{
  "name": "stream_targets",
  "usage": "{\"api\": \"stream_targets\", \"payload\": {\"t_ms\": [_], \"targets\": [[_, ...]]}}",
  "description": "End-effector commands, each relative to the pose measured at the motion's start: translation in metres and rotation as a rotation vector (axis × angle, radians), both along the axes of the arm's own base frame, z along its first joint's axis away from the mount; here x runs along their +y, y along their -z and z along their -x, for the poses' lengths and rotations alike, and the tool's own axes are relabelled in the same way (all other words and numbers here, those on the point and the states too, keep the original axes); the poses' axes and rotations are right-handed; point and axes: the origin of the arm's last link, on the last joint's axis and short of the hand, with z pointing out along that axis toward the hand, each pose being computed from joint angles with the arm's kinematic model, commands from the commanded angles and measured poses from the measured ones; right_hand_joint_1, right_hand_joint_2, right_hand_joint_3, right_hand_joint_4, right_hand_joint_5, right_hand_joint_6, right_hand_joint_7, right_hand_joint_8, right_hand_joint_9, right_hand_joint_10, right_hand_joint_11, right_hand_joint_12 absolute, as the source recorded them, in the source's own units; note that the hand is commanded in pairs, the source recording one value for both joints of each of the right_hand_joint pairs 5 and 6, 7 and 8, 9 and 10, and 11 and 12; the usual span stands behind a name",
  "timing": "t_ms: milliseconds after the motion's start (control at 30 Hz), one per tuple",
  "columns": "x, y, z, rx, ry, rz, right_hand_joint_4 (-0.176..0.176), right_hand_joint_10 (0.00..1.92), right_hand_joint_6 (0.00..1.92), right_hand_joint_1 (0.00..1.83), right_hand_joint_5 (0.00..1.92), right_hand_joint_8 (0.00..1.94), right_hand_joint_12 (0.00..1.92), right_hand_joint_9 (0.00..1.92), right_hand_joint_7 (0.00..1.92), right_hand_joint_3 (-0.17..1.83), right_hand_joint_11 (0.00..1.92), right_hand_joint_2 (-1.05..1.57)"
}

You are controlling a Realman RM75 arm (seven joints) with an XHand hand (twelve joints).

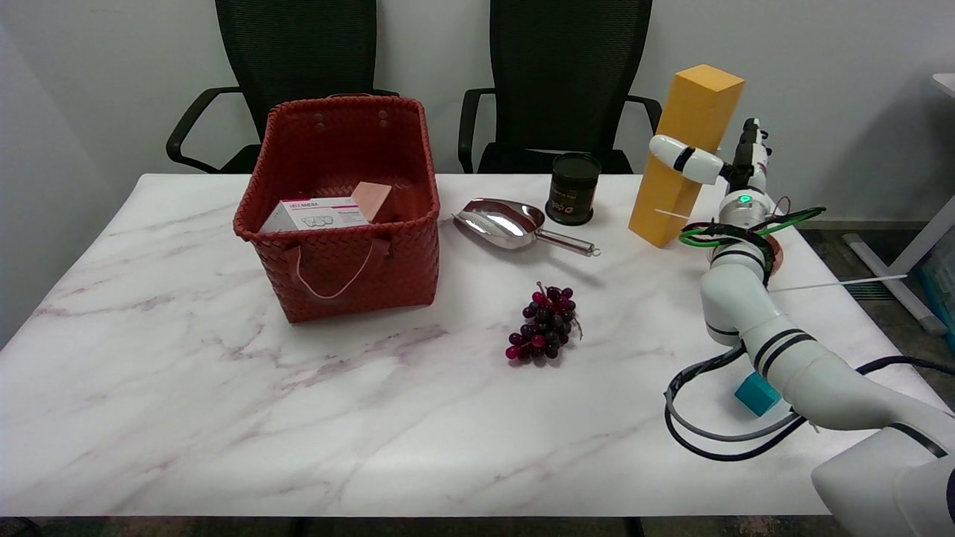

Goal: Pick up the yellow rectangular box.

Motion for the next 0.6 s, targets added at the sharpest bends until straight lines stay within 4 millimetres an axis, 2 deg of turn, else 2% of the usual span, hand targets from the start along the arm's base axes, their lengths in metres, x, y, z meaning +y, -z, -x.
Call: {"api": "stream_targets", "payload": {"t_ms": [33, 600], "targets": [[-0.0251, 0.0027, -0.0005, -0.063, -0.035, -0.04, 0.0, 0.0, 0.0, 1.17, 0.0, 0.0, 0.0, 0.0, 0.0, 0.51, 0.0, 0.0], [-0.0346, -0.0053, 0.0055, -0.087, 0.021, -0.057, 0.0, 0.0, 0.0, 1.17, 0.0, 0.0, 0.0, 0.0, 0.0, 0.53, 0.0, 0.0]]}}
